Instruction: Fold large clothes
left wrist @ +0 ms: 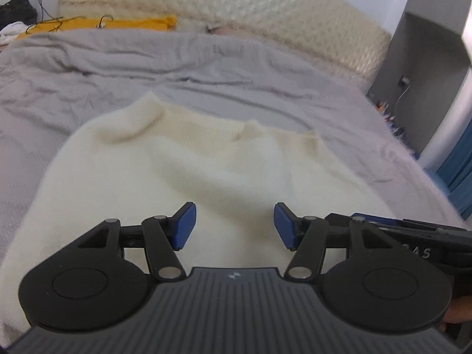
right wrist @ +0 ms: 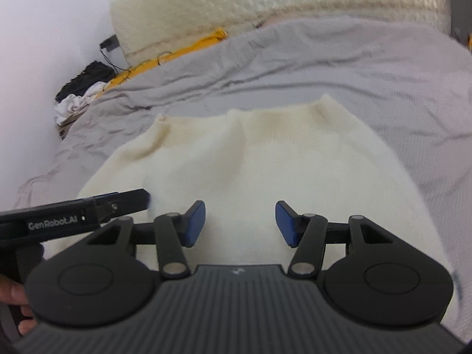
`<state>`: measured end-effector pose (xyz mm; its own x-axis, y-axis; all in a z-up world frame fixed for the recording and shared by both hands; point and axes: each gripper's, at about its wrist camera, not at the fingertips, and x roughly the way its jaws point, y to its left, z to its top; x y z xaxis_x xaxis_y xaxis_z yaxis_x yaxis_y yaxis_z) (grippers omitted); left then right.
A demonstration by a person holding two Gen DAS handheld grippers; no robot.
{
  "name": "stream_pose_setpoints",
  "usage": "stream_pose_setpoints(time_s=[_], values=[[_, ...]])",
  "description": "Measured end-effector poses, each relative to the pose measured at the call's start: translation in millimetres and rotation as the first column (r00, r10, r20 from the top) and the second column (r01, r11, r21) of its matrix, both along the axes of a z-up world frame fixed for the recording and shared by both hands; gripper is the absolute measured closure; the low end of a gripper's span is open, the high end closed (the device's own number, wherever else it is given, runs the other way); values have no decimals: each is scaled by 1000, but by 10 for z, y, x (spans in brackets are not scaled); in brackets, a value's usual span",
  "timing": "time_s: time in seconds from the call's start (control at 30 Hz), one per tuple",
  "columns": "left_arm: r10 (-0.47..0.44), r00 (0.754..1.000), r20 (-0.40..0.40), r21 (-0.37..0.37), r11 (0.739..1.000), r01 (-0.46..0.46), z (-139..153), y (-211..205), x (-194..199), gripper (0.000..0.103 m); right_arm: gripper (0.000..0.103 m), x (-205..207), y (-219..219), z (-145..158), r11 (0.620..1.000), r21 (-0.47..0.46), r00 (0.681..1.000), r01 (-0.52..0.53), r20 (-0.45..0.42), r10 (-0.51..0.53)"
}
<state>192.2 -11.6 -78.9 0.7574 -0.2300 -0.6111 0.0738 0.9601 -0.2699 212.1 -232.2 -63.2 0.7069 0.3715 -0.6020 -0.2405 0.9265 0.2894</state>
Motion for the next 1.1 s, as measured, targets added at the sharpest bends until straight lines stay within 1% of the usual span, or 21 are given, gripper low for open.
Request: stream_pose_setpoints(time_s=[0.1, 0.17, 0.27, 0.33, 0.47, 0.53, 0.6, 0.63, 0.73, 0.8, 0.87, 0.93, 1.0, 1.1], values=[[19, 997, -71, 62, 998, -15, -174, -30, 129, 39, 48, 123, 10, -195, 1000, 7, 998, 6, -62, -6], [21, 995, -95, 93, 996, -12, -276, -61, 186, 39, 48, 180, 29, -313, 1000, 9, 996, 8, -89, -7], [32, 994, -109, 124, 992, -18, -364, -115, 262, 38, 48, 236, 81, -376, 1000, -15, 996, -3, -91, 1], [41, 993, -108, 125, 992, -27, -382, -117, 278, 38, 47, 250, 98, -391, 1000, -20, 996, -6, -90, 4], [56, 993, -101, 89, 995, -47, -327, -40, 238, 38, 48, 189, 12, -367, 1000, 23, 996, 7, -92, -5], [72, 992, -100, 104, 993, -62, -225, -58, 147, 38, 48, 129, -22, -298, 999, 40, 996, 16, -92, -12], [74, 994, -77, 124, 990, -64, -108, -82, 30, 38, 47, 43, -47, -214, 998, 57, 996, 18, -87, -13], [79, 994, -72, 121, 990, -70, -51, -82, -44, 38, 47, -19, -63, -167, 998, 65, 997, 14, -81, -9], [103, 992, -72, 89, 991, -96, 71, -45, -261, 38, 47, -208, -113, -30, 996, 84, 998, 17, -66, -11], [116, 991, -67, 75, 991, -111, 132, -29, -421, 38, 47, -350, -177, 27, 992, 127, 998, 26, -67, -17], [132, 988, -77, 47, 991, -129, 161, 6, -579, 38, 47, -486, -230, 64, 984, 175, 997, 18, -77, -4], [152, 984, -94, -3, 988, -153, 150, 69, -734, 38, 47, -591, -267, 59, 978, 205, 995, 20, -104, 1], [166, 979, -117, -56, 983, -173, 120, 148, -864, 38, 47, -658, -304, 18, 967, 254, 988, 34, -153, 5], [181, 975, -130, -80, 978, -192, 98, 204, -979, 38, 46, -732, -345, -113, 932, 355, 969, 74, -246, 17]])
